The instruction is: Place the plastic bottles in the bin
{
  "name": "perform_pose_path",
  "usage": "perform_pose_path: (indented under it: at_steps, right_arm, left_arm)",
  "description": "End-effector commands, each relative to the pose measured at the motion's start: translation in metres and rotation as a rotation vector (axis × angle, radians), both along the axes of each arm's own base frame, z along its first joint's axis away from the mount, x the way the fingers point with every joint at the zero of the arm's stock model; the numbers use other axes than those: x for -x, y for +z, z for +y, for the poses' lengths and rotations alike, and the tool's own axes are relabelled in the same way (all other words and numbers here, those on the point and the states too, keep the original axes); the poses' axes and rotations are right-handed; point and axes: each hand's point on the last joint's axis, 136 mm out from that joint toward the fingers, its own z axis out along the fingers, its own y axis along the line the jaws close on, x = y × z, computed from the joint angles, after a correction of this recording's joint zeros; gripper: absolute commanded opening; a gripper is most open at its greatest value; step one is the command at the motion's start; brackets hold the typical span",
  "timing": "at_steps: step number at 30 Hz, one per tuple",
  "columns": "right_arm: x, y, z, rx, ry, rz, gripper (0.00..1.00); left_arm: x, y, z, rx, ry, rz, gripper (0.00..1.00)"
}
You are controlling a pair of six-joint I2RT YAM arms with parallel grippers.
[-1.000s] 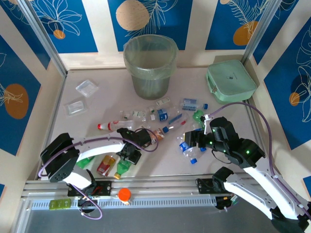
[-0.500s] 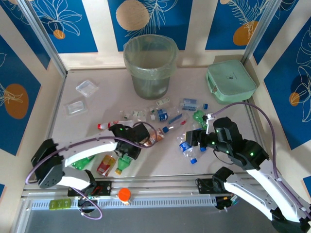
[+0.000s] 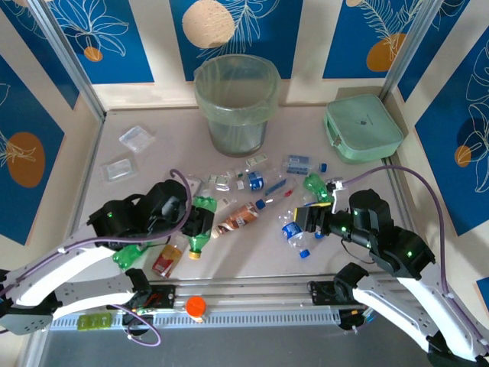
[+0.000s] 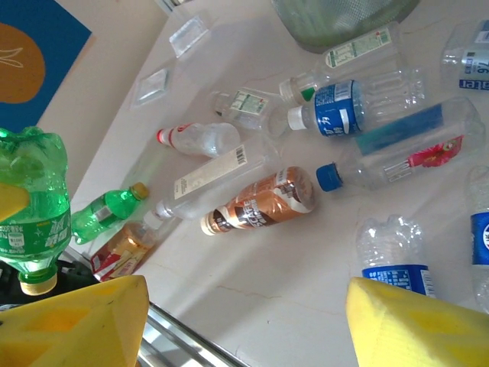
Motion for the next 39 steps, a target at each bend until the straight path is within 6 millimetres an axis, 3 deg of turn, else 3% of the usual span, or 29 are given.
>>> perform_pose_path:
  at_steps: [1, 6, 13, 18, 25, 29, 36, 39]
  right_arm:
    - [0.008, 0.027, 0.000, -0.078, 0.018, -0.049, 0.69]
    - [0.010, 0.024, -0.010, -0.052, -0.021, -0.040, 0.69]
    - [0.006, 0.026, -0.029, -0.008, -0.102, -0.098, 0.69]
    - [-0.003, 0.033, -0.037, 0.026, -0.144, -0.154, 0.70]
    - [-0.013, 0.039, -0.038, 0.102, -0.155, -0.164, 0.70]
    - [-0.017, 0.039, -0.044, 0.141, -0.183, -0.163, 0.70]
    - [-0.020, 0.046, -0.053, 0.157, -0.238, -0.165, 0.70]
    - [-0.022, 0.047, -0.058, 0.171, -0.268, -0.149, 0.70]
  left_arm:
    - [-0.004, 0.031, -0.011, 0.095, -0.011, -0.064, 0.35]
    - [-0.016, 0.050, -0.025, 0.110, -0.037, -0.145, 0.35]
    - [-0.063, 0.082, -0.058, 0.069, -0.031, -0.304, 0.35]
    - [-0.133, 0.120, -0.074, 0.123, 0.044, -0.373, 0.33]
    - [-0.249, 0.200, -0.085, 0.260, 0.194, -0.549, 0.30]
    - [-0.309, 0.225, -0.084, 0.324, 0.279, -0.632, 0.30]
    - [-0.380, 0.231, -0.082, 0.286, 0.393, -0.818, 0.30]
    - [-0.406, 0.212, -0.076, 0.230, 0.457, -0.860, 0.30]
